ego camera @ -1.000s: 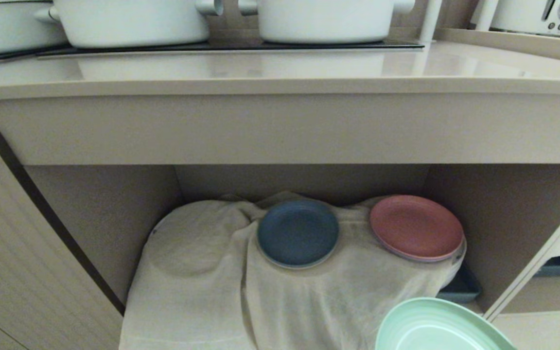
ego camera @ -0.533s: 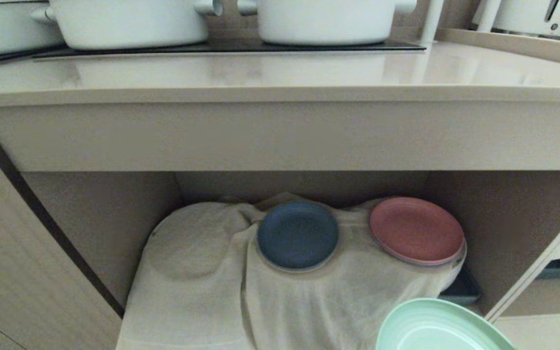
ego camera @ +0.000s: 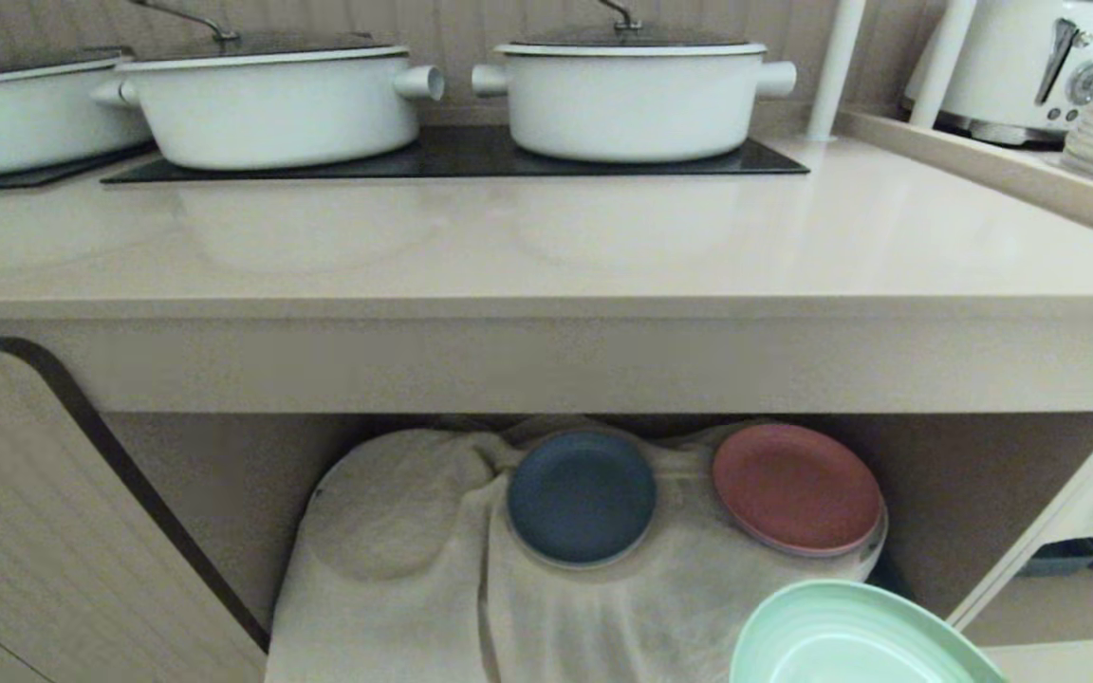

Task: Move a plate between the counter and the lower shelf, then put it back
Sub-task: Put the plate

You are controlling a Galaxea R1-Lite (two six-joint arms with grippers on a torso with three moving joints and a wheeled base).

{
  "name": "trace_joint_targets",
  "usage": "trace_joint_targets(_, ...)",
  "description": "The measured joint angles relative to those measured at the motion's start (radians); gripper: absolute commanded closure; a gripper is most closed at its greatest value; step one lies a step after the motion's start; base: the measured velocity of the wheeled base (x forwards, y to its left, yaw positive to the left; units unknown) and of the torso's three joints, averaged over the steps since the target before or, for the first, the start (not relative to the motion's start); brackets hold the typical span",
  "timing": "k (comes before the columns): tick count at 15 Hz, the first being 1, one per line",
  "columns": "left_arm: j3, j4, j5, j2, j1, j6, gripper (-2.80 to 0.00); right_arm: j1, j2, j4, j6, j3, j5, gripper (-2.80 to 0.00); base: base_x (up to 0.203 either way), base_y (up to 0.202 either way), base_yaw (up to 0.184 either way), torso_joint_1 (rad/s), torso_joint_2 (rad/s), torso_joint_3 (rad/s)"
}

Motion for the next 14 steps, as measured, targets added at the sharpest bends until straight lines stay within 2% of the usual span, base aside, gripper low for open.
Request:
trace_joint_targets(5,0.000,0.001,0.000,0.000,0.000,0.001,0.00,0.000,0.000,0.001,0.001,0.002,0.000,0.00,0.000,0.000,0.000,0.143,-0.48,-0.218)
trace_joint_targets(14,0.000,0.000,0.000,0.000,0.000,0.000,0.00,0.001,0.000,0.027,-0.003,-0.017,0.000,0.00,0.000,0.000,0.000,0.314,-0.51,-0.244)
